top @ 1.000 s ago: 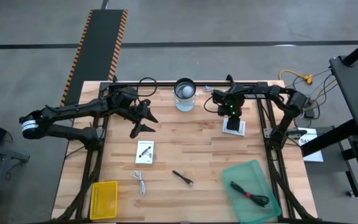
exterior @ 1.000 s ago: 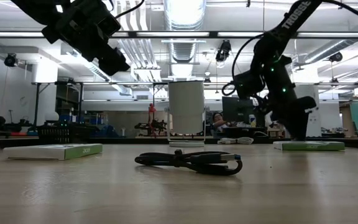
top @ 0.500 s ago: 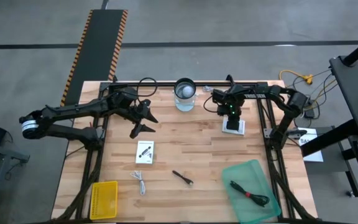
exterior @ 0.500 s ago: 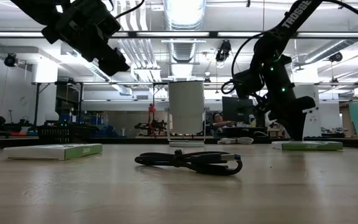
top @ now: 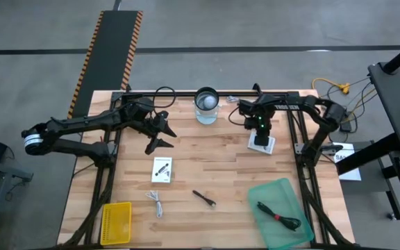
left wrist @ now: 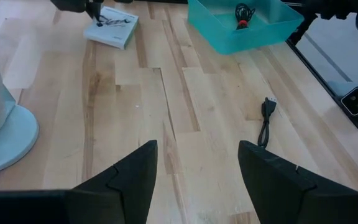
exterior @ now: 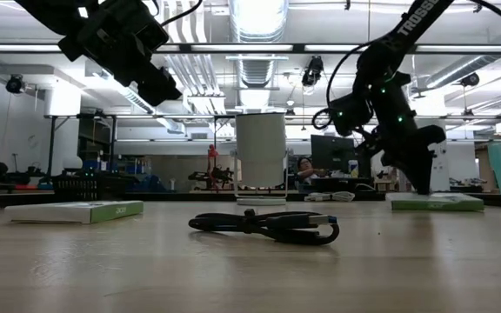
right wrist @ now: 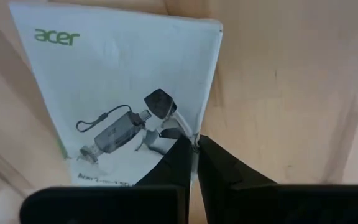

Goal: Pick and place items into bin
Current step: Put the right white card reader box into the yellow bin

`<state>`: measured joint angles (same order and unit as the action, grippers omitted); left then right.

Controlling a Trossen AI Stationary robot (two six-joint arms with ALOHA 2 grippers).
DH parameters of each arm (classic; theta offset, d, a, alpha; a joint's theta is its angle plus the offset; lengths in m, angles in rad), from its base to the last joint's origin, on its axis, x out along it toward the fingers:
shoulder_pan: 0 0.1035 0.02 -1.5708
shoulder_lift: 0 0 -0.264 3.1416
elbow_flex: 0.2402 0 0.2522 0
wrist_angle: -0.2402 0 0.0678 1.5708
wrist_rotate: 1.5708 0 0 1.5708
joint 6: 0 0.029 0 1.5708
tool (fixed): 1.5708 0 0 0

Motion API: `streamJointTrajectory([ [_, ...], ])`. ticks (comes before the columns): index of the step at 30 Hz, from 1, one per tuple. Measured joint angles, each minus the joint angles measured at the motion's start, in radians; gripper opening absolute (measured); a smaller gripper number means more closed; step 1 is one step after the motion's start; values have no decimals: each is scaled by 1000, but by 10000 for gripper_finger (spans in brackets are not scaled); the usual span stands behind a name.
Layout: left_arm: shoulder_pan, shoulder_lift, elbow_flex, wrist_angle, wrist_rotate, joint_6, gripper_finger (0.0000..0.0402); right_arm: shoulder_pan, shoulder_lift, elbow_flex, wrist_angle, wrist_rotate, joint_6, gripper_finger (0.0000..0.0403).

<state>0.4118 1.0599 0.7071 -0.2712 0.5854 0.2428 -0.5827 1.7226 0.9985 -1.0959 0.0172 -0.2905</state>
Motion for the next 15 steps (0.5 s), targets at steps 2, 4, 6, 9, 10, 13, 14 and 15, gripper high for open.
streamJointTrajectory([
  [2,0,0,0,0,0,0,208,2,-20,0,1,-11,2,9],
  [4,0,0,0,0,0,0,208,2,-45,3,0,-45,6,9],
  [6,0,0,0,0,0,0,208,2,-74,12,3,-89,17,9],
  [9,0,0,0,0,0,0,208,3,-122,26,8,-140,28,9],
  [10,0,0,0,0,0,0,208,4,-139,30,10,-152,29,9],
  [13,0,0,0,0,0,0,208,10,-183,41,14,-188,29,9],
  [14,0,0,0,0,0,0,208,10,-200,43,21,-225,30,8],
  [15,0,0,0,0,0,0,208,12,-218,44,38,-264,34,8],
])
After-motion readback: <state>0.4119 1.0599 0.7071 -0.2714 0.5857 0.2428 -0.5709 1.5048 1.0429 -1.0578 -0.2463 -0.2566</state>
